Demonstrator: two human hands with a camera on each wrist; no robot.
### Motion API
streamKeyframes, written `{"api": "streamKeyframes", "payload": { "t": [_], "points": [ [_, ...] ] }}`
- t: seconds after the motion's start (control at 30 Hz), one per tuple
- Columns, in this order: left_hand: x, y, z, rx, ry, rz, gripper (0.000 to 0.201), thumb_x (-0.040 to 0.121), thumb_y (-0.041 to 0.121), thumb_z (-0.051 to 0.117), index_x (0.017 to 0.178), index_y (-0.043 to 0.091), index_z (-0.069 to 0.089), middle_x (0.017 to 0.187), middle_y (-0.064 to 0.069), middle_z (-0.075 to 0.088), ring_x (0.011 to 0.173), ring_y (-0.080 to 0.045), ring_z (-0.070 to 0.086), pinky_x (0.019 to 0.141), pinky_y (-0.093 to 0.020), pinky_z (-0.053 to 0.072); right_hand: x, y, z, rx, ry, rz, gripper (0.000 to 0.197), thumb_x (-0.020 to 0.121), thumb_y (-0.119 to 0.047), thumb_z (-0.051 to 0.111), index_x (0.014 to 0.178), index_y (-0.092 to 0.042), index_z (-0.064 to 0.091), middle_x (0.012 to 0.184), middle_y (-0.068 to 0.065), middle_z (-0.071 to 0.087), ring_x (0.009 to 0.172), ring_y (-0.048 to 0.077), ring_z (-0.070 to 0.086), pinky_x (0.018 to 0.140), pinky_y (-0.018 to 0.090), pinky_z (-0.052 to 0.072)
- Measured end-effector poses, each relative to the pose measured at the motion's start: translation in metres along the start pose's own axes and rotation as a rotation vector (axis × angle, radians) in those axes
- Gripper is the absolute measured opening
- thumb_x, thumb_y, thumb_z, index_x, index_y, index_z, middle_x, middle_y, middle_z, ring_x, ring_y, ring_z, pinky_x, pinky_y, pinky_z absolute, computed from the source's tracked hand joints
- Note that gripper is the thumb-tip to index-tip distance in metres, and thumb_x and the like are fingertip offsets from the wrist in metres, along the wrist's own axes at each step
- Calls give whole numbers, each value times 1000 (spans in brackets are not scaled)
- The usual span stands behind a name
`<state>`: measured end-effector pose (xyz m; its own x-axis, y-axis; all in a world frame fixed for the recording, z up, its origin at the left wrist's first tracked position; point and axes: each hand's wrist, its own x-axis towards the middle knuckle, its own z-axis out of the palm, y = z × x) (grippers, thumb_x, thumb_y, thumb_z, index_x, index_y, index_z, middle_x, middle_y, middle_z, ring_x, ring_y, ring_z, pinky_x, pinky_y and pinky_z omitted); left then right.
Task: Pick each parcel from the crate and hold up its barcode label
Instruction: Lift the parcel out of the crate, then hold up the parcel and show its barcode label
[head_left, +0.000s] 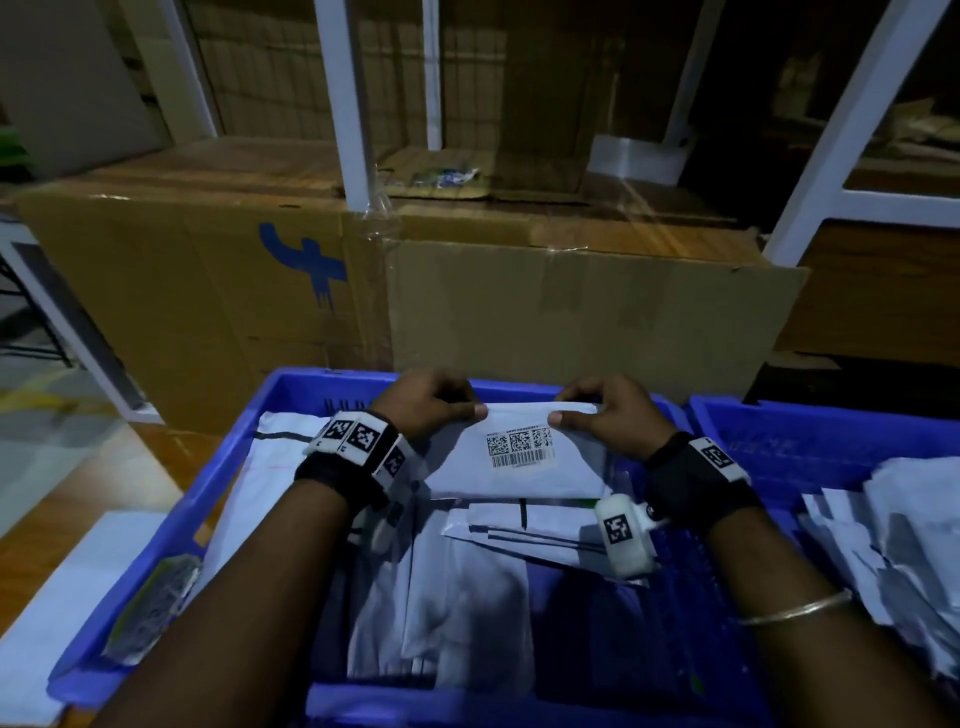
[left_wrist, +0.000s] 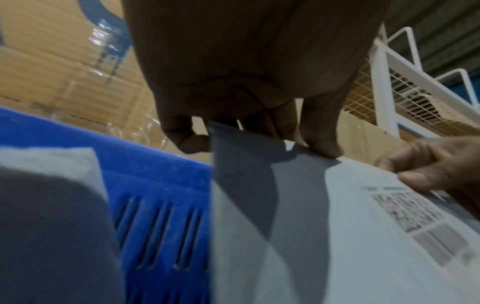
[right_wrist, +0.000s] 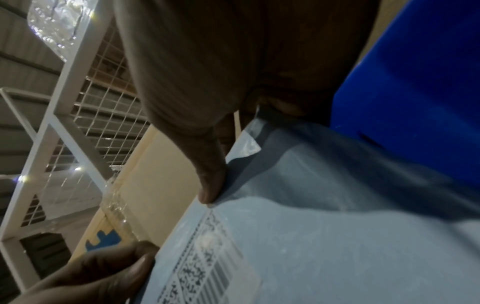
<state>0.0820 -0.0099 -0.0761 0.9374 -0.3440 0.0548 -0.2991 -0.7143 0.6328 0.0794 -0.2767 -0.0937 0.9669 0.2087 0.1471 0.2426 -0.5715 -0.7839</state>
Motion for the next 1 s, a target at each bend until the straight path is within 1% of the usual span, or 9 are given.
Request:
{"api": "streamKeyframes", "payload": {
  "t": [0.07, 0.17, 0.33, 0.47, 0.57, 0.7, 0.87, 0.93, 1.0],
  "points": [
    [-1, -1, -5, -11, 43, 9, 16, 85, 32, 72, 85, 16, 75, 83, 0, 72, 82, -13, 65, 73, -29, 48, 0, 5, -5, 38, 15, 20, 15, 76, -19, 83, 85, -11, 74, 90, -2, 71, 92, 6, 62, 83, 23, 43],
    [-2, -3, -9, -17, 126, -21, 15, 85, 28, 73, 88, 13, 76, 80, 0, 71, 72, -8, 62, 64, -19, 46, -1, 7, -10, 54, 56, 1, 16, 76, -17, 83, 84, -7, 73, 83, -3, 70, 80, -1, 60, 77, 19, 42],
    [-1, -6, -9, -69, 206, -58, 9, 85, 25, 73, 79, 19, 73, 67, 0, 67, 48, 3, 54, 56, -19, 45, -3, 4, -11, 100, 114, -22, 14, 75, -17, 84, 81, -10, 73, 81, -1, 70, 77, 2, 60, 74, 17, 45],
    [-1, -6, -10, -74, 251, -63, 12, 86, 28, 72, 78, 19, 70, 73, -3, 68, 65, -10, 60, 64, -26, 44, -4, 1, -14, 155, 118, -33, 11, 77, -16, 82, 74, -22, 72, 80, -6, 71, 74, -4, 61, 74, 16, 47],
    [-1, -7, -11, -64, 300, -78, 16, 86, 30, 71, 78, 16, 69, 77, -3, 67, 75, -13, 59, 65, -25, 39, -2, 3, -14, 168, 129, -34, 11, 78, -16, 81, 74, -22, 72, 81, -5, 72, 76, -1, 63, 77, 20, 48],
    [2, -10, -11, -67, 367, -124, 23, 86, 31, 70, 82, 8, 69, 78, -8, 68, 76, -20, 59, 66, -26, 39, -1, 4, -15, 196, 145, -10, 7, 79, -15, 80, 78, -15, 73, 81, -2, 72, 73, 0, 63, 77, 24, 48],
    [5, -12, -13, -61, 406, -122, 21, 92, 28, 64, 86, 8, 69, 82, -10, 70, 80, -24, 61, 67, -28, 41, -2, 2, -19, 186, 178, -18, 11, 80, -13, 79, 76, -19, 72, 83, 1, 73, 77, 10, 64, 78, 31, 51],
    [6, -15, -13, -98, 441, -130, 30, 95, 33, 58, 84, 7, 68, 81, -12, 70, 80, -27, 64, 70, -34, 48, -2, 1, -21, 185, 196, -23, 9, 81, -13, 78, 77, -19, 72, 82, 1, 72, 75, 7, 64, 74, 29, 50],
    [5, -14, -13, -123, 463, -148, 47, 95, 45, 53, 75, 3, 63, 72, -14, 67, 74, -29, 63, 68, -38, 46, -2, -1, -23, 188, 227, -38, 8, 82, -12, 76, 78, -17, 72, 79, -2, 71, 68, -2, 61, 68, 20, 48]
  ]
}}
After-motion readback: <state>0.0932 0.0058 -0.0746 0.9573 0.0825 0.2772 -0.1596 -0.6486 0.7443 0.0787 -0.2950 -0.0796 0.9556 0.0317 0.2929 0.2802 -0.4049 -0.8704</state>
